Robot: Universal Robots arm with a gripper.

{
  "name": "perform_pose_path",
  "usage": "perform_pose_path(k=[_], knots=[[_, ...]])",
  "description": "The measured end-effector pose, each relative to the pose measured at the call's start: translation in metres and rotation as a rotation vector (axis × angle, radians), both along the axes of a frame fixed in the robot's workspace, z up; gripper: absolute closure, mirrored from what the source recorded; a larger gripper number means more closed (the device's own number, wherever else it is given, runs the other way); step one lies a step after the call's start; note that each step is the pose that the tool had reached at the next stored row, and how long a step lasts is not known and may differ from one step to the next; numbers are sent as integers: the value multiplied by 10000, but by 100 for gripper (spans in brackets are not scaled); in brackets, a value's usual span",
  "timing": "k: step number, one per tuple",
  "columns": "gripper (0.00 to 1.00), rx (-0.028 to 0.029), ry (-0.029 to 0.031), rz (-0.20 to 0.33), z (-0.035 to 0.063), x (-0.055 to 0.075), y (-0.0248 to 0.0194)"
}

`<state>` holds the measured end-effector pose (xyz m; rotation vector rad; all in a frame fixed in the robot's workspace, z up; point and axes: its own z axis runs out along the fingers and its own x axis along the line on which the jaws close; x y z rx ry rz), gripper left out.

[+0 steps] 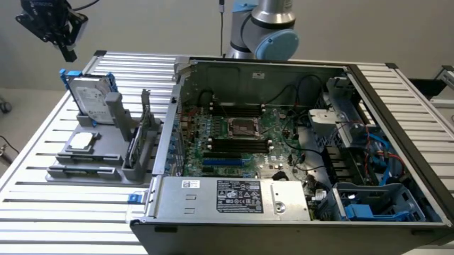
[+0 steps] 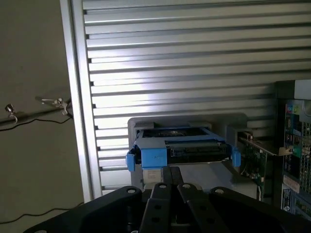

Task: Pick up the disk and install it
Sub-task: 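Pick up the disk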

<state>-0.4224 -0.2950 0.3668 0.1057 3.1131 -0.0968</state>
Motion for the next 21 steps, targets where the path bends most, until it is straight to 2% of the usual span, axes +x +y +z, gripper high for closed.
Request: perform_pose_path(k=[7,11,13,21], knots=[[89,0,1,0,0,0,0],[89,42,24,85,-1,-9,0],[89,73,44,316,-1,-9,1],[89,109,103,1436,-1,-10,0]])
